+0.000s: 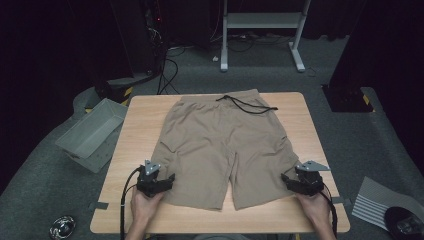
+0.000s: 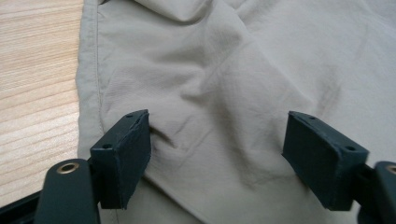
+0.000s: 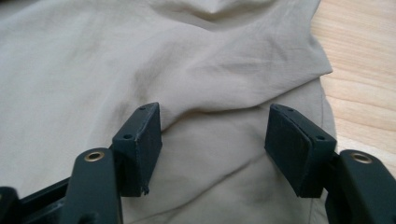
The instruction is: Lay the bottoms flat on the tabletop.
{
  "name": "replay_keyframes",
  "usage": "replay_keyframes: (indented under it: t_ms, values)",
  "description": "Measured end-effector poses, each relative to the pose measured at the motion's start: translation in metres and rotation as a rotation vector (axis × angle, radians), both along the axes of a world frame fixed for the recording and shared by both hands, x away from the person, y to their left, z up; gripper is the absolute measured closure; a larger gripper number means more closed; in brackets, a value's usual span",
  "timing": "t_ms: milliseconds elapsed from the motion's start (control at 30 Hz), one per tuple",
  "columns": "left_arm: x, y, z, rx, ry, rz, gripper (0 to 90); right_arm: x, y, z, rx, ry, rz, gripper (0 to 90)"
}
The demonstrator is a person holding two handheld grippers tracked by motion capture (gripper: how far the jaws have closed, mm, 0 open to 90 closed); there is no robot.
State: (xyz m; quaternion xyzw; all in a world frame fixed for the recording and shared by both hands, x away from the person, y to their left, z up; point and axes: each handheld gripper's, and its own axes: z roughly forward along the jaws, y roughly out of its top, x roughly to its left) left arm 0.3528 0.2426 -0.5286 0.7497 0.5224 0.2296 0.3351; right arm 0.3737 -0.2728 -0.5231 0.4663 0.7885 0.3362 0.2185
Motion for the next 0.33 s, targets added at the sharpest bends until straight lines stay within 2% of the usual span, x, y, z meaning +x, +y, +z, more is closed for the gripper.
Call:
replay_keyframes:
  t_ms: [100,333]
  values:
    - [-0.0003,-0.0005,-0.0002,0.003,-0.003,0.007,22.9,0.0012,-0.0016,-0.0001,0.014,0.012,-0.001,35.4]
    - [-0.0005,-0.0005,-0.0001,0.002,-0.003,0.01,22.9,0.0011,-0.0014,-0.0001,0.008,0.008,0.0,35.2]
